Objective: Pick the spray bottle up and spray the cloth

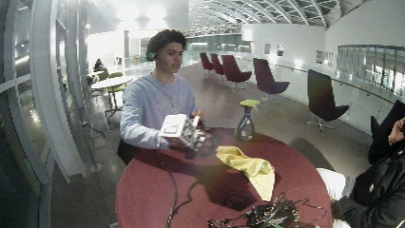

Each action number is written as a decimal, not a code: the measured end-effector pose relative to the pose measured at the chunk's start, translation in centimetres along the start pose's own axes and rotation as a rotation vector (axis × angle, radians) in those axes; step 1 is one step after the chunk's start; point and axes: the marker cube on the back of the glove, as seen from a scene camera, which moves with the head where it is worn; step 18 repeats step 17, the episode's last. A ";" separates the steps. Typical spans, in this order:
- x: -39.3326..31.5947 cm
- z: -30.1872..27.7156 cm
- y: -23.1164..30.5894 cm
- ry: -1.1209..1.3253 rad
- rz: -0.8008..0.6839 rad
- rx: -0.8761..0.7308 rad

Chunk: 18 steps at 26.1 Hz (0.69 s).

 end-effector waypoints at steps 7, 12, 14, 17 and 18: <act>4.9 -1.6 2.7 0.131 0.048 0.040; 6.0 -2.2 3.3 0.143 0.069 0.050; 6.0 -2.5 3.2 0.134 0.071 0.062; 6.0 -2.8 3.0 0.125 0.068 0.073; 6.0 -2.8 3.0 0.125 0.068 0.073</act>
